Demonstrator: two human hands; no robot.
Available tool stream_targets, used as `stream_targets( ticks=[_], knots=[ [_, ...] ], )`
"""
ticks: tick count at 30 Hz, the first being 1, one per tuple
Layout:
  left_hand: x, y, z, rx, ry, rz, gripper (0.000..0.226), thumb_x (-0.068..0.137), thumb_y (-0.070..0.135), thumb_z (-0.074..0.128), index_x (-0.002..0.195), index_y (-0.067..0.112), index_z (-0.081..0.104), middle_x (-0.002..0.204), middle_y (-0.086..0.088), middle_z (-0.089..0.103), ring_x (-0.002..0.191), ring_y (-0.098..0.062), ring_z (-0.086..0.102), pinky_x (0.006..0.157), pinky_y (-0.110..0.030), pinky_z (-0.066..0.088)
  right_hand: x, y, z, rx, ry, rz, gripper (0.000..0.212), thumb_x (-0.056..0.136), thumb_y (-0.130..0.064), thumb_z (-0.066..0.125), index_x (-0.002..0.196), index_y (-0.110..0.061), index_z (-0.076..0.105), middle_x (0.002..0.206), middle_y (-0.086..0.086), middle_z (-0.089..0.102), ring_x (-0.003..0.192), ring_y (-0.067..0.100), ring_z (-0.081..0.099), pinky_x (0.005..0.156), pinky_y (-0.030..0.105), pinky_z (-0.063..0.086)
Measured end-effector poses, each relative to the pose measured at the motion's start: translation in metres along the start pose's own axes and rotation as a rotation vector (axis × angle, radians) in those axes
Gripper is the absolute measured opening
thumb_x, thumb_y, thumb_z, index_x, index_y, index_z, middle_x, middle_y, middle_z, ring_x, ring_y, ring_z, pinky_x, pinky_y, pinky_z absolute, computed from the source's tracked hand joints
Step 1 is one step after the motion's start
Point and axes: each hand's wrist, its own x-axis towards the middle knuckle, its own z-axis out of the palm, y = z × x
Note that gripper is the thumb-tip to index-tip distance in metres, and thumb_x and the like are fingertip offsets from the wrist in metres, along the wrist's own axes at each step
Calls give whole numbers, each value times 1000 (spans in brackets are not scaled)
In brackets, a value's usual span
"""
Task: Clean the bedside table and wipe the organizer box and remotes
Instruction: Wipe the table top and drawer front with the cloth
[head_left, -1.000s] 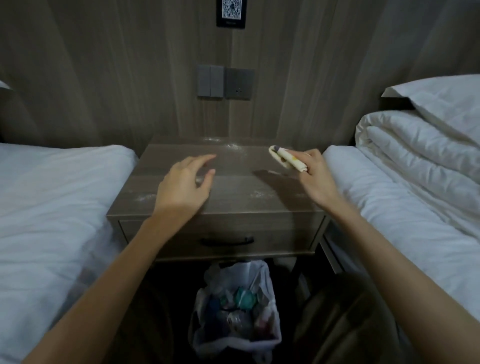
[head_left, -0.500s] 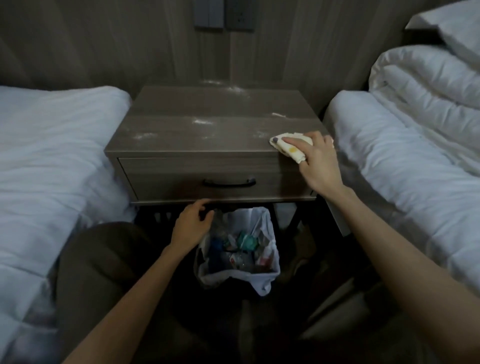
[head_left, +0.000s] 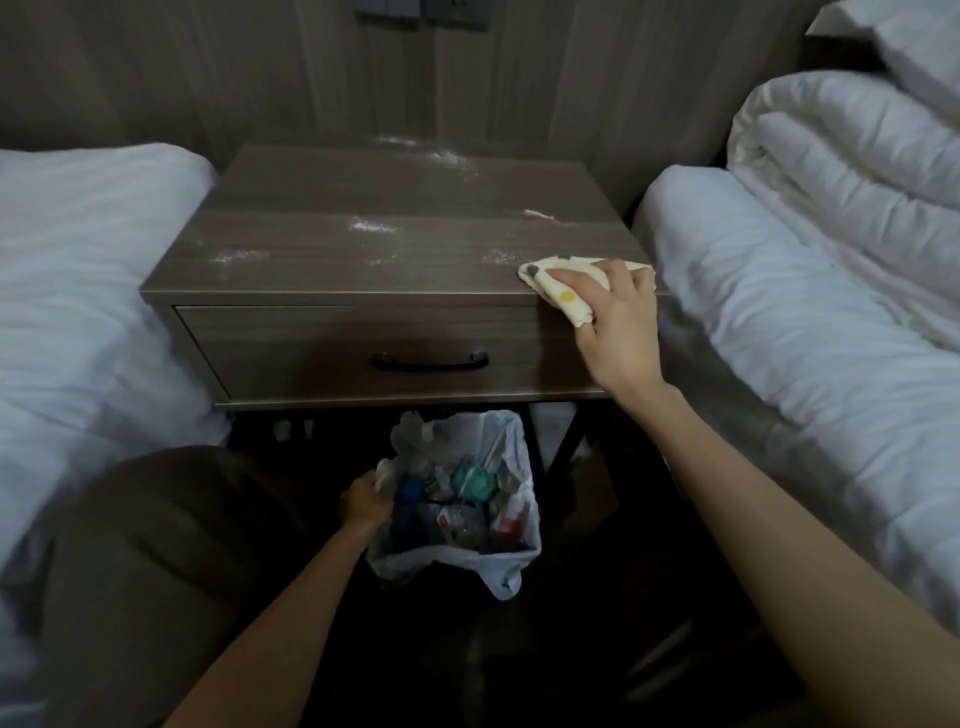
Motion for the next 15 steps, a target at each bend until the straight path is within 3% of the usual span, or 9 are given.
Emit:
stream_targets(
  ticks=[6, 10, 15],
  knots=[
    [-2, 23, 6, -125, -14, 30, 38, 102, 29, 41, 133, 13, 53, 126, -19, 59, 112, -37, 58, 83, -34, 47, 2, 4, 1, 4, 5, -10, 60, 77, -9, 41, 129, -33, 59, 116, 12, 55, 96, 34, 41, 89, 44, 37],
    [-6, 28, 22, -385, -54, -21, 41, 100, 29, 48, 133, 5, 53, 130, -22, 57, 116, -38, 56, 92, -36, 48, 2, 5, 2, 22, 17, -16, 59, 78, -7, 43, 127, -33, 60, 114, 13, 55, 96, 33, 42, 88, 42, 37],
    [-20, 57, 49, -664, -90, -63, 42, 99, 27, 51, 133, 4, 53, 132, -18, 57, 120, -34, 54, 84, -27, 41, 2, 4, 0, 32, 9, -9, 59, 77, -9, 40, 127, -33, 61, 114, 13, 55, 97, 35, 42, 90, 45, 38]
  ],
)
